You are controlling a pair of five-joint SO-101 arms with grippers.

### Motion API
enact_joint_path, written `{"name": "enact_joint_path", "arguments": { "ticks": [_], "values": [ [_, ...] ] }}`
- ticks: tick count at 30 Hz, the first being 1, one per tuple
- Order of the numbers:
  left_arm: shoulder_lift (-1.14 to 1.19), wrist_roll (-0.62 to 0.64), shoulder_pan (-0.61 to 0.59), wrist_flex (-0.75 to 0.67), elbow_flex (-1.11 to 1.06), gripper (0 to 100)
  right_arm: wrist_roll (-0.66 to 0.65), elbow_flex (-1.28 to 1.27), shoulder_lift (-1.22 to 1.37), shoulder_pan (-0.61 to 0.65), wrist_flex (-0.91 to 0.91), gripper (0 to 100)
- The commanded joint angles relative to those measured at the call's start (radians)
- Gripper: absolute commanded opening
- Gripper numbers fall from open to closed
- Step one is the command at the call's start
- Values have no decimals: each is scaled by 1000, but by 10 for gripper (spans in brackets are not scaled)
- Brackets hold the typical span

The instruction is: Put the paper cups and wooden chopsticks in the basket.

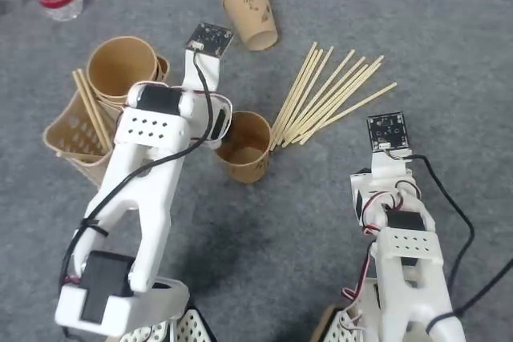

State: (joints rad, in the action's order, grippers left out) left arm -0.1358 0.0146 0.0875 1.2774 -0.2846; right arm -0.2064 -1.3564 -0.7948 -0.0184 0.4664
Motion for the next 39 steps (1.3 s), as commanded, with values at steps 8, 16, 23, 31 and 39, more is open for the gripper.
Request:
{"name": "enact_joint_path", "arguments": {
  "ticks": [8,16,23,31,39],
  "values": [
    [-14,20,-5,-40,-15,193,6,6,-21,7,-19,7],
    [121,18,3,-106,-59,191,6,6,-21,7,-18,7],
    [71,-63,18,-80,-5,26,6,6,-21,7,-19,7],
    [-32,-173,132,46,116,12,6,12,-21,5,-12,7],
    [-278,-176,77,262,504,12,6,173,-10,8,110,164]
  ]
}}
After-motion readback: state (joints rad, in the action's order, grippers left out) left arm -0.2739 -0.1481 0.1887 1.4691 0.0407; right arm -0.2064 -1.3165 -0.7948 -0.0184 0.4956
